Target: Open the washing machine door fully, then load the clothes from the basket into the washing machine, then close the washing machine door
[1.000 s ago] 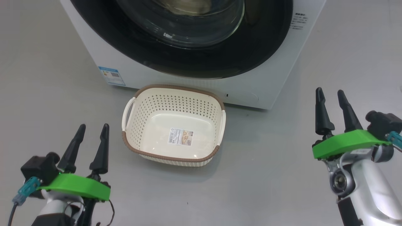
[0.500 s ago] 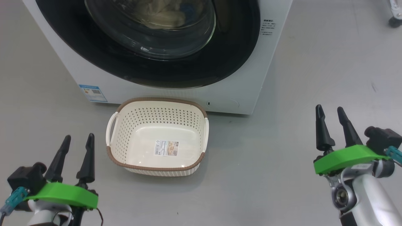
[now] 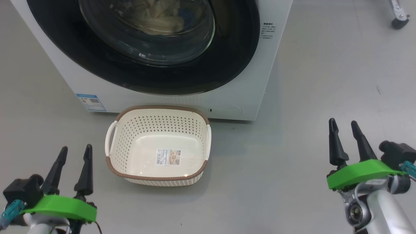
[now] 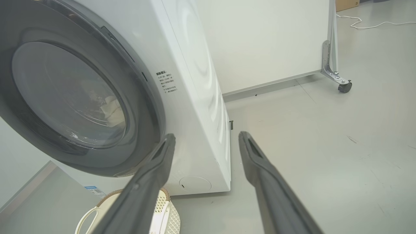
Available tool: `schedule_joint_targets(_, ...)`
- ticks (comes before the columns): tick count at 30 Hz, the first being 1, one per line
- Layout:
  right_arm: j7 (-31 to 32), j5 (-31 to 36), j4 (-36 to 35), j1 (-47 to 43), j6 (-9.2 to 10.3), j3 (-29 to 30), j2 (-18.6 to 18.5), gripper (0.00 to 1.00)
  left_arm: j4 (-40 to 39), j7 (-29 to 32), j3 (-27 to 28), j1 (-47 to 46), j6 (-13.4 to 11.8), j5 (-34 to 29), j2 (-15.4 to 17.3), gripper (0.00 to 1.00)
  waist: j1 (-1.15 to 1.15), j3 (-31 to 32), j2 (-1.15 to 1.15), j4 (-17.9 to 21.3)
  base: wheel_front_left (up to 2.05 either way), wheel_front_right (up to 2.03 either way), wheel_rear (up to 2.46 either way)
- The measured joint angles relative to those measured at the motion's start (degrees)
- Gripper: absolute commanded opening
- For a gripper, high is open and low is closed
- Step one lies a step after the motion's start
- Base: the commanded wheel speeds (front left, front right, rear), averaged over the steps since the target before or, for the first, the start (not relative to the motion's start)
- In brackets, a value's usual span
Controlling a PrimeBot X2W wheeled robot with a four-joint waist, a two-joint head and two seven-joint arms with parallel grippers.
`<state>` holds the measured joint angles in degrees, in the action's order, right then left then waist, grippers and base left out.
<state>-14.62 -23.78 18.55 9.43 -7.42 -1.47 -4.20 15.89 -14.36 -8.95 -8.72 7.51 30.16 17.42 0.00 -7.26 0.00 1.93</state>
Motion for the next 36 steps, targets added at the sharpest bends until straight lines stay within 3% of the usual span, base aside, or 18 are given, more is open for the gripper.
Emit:
schedule_joint_targets(21, 0.0, 0.1, -0.7, -0.1, 0.0, 0.7, 0.2, 1.0, -0.7, 0.0, 0.7, 0.0, 0.0, -0.5, 0.0, 1.0, 0.0, -0.8, 0.0, 0.2, 0.0, 0.0, 0.0)
schedule_joint_targets(22, 0.0, 0.1, -0.7, -0.1, 0.0, 0.7, 0.2, 0.0, -0.6, 0.0, 0.7, 0.0, 0.0, -0.6, 0.0, 0.0, 0.0, -0.9, 0.0, 0.2, 0.0, 0.0, 0.0)
schedule_joint_targets(29, 0.1, 0.0, 4.9, -3.8, 0.0, -0.1, 1.6, 0.0, 4.5, 0.4, -1.4, 2.9, 0.0, -0.8, -3.6, 0.0, 0.0, -0.8, 0.0, 0.2, 0.0, 0.0, 0.0)
schedule_joint_targets(36, 1.1, -3.7, 4.9, -4.5, 0.0, 0.0, 1.8, 0.0, 4.7, 1.4, -1.0, 3.8, 0.0, 2.7, -4.1, 0.0, 0.0, -0.4, 0.0, 0.1, 0.0, 0.0, 0.0)
